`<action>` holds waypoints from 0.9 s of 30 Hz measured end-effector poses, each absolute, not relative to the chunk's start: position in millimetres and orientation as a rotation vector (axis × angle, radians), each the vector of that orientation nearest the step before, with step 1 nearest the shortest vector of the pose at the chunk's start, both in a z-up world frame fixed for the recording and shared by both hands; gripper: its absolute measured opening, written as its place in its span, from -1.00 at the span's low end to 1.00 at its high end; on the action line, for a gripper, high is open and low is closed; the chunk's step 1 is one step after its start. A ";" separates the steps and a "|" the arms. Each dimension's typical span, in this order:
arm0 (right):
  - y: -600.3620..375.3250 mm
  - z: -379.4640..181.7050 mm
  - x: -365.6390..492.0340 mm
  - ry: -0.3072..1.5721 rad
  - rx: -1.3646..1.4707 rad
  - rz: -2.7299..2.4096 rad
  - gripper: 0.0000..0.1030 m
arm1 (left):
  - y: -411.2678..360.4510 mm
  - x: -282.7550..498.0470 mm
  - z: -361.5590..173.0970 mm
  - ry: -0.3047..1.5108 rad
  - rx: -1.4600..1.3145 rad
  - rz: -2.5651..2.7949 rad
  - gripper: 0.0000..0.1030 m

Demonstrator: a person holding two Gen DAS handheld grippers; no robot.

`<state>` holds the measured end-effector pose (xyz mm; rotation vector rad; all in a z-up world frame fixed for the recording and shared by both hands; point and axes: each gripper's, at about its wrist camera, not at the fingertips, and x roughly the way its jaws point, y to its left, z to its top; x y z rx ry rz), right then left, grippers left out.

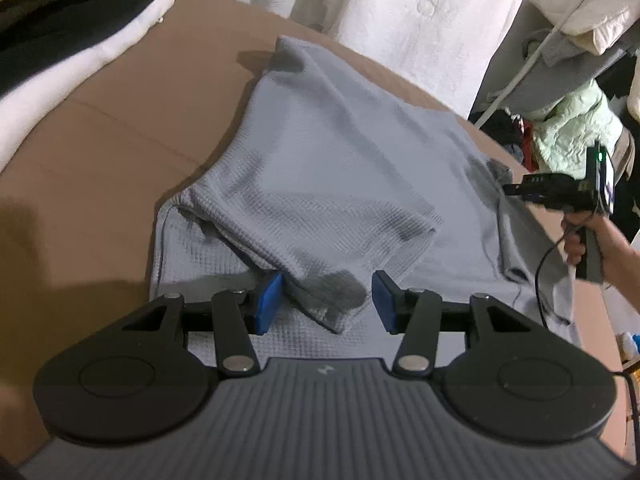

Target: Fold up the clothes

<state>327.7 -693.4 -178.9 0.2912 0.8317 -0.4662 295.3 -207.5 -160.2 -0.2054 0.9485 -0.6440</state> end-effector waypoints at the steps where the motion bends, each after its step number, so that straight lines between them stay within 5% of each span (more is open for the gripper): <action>1: -688.0 -174.6 329.7 0.815 0.250 -0.471 -0.84 | -206.7 294.9 -159.6 0.944 -0.207 -0.644 -0.06; 8: -703.6 -149.0 334.9 0.736 0.264 -0.566 -0.83 | -205.6 294.6 -155.3 0.917 -0.178 -0.616 -0.09; 10: -695.1 -150.2 335.0 0.772 0.227 -0.557 -0.62 | -205.7 293.6 -153.9 0.925 -0.164 -0.609 -0.09; 12: -683.9 -147.3 320.2 0.729 0.206 -0.557 0.25 | -206.4 292.3 -151.9 0.930 -0.144 -0.599 -0.05; 13: -678.3 -145.4 308.7 0.695 0.206 -0.560 0.38 | -207.1 291.4 -150.5 0.931 -0.129 -0.593 -0.05; 27: -655.4 -184.8 99.8 0.798 0.520 -0.631 0.38 | -204.1 276.5 -143.5 1.033 0.036 -0.517 -0.04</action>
